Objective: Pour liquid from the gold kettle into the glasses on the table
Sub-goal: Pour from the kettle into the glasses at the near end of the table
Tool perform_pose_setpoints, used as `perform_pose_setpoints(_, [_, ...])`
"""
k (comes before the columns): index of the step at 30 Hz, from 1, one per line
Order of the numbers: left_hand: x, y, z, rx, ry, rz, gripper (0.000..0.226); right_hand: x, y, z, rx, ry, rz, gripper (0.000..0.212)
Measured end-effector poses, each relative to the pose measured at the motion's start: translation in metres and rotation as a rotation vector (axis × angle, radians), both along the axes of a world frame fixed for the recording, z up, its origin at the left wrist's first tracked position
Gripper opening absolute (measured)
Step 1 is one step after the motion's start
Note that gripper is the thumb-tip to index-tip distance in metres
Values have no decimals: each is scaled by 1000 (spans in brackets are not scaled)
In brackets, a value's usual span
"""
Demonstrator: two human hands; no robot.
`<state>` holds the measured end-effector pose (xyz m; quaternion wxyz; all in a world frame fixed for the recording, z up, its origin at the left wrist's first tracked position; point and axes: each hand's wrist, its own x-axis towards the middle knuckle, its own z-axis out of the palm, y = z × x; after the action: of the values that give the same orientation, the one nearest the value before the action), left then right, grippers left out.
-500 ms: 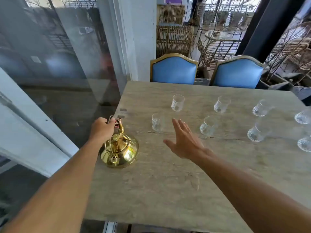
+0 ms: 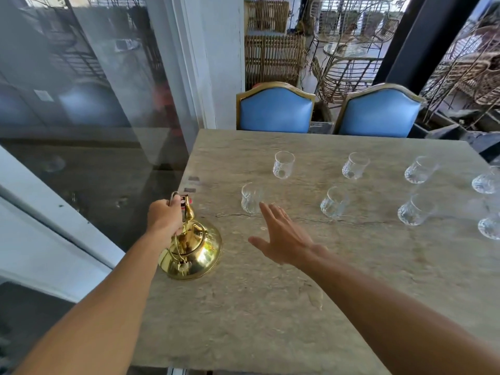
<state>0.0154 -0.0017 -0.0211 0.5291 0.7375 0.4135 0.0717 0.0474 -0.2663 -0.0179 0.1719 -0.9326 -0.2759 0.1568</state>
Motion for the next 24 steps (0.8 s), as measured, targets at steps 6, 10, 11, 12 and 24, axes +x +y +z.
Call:
perform_pose_setpoints(6, [5, -25, 31, -22, -57, -126, 31, -6, 7, -3, 20, 30, 82, 99])
perform_pose_setpoints(10, [2, -41, 67, -81, -91, -194, 29, -10, 9, 2, 43, 41, 191, 114])
perform_pose_setpoints(11, [1, -48, 74, -96, -103, -202, 29, -10, 9, 4, 50, 37, 234, 120])
perform_pose_setpoints(12, [1, -56, 81, -108, -114, -204, 28, -11, 10, 6, 63, 24, 277, 126])
perform_pose_setpoints(24, [25, -142, 104, -139, -56, -170, 26, 17, -12, -6, 136, 35, 424, 159])
